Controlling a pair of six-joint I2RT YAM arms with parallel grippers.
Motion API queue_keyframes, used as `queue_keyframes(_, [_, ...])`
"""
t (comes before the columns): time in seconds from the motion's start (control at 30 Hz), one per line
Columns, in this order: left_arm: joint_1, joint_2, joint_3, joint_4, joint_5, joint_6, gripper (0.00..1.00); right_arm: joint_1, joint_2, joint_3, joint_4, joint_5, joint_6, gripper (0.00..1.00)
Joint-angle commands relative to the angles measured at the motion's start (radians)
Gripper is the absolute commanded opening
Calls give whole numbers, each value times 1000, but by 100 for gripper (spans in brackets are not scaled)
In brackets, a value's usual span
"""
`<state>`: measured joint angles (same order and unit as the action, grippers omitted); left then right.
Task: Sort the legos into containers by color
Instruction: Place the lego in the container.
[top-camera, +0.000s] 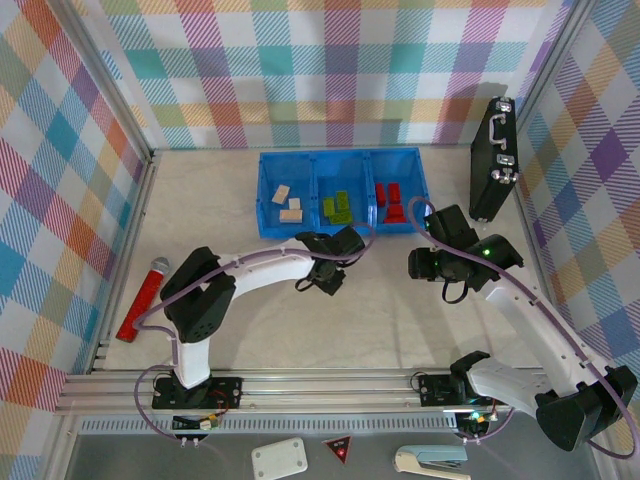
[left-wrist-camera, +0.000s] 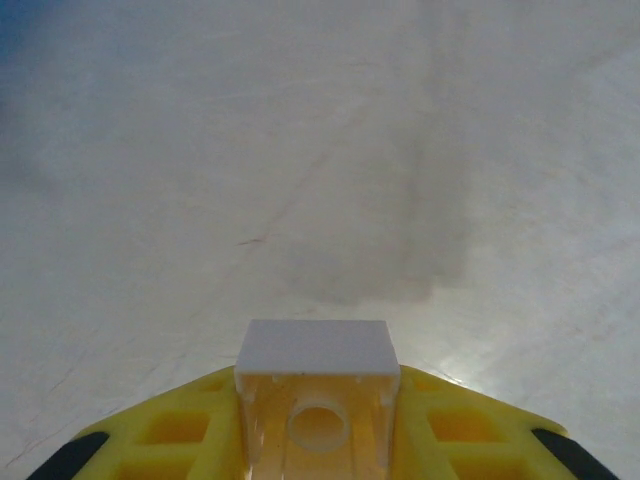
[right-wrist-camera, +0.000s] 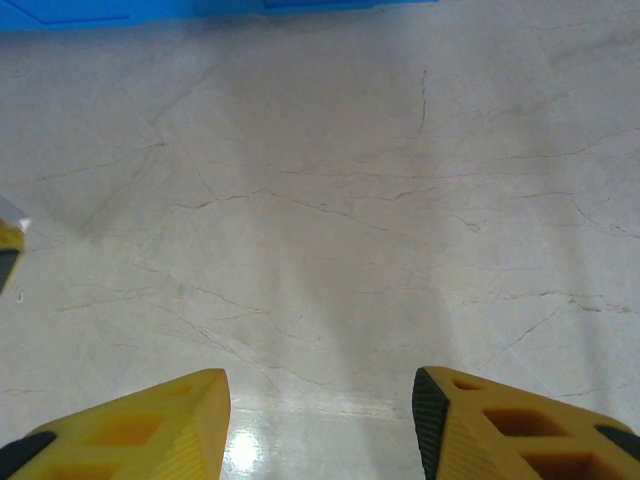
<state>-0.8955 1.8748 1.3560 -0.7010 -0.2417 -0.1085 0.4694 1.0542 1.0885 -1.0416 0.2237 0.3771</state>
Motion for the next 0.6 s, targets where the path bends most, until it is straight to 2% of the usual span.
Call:
queue_keyframes(0.0, [42,-59,-22,6,-46,-133,32,0,-5,17,-15,-8,3,53])
queue_keyframes(0.23, [121,-81,-6,1,-72,-267,33,0,-2,13,-9,-14,7,53])
queue_keyframes(0.57, [214,-60,84,5,-61,-293,33,0,6,27,-12,-14,0,53])
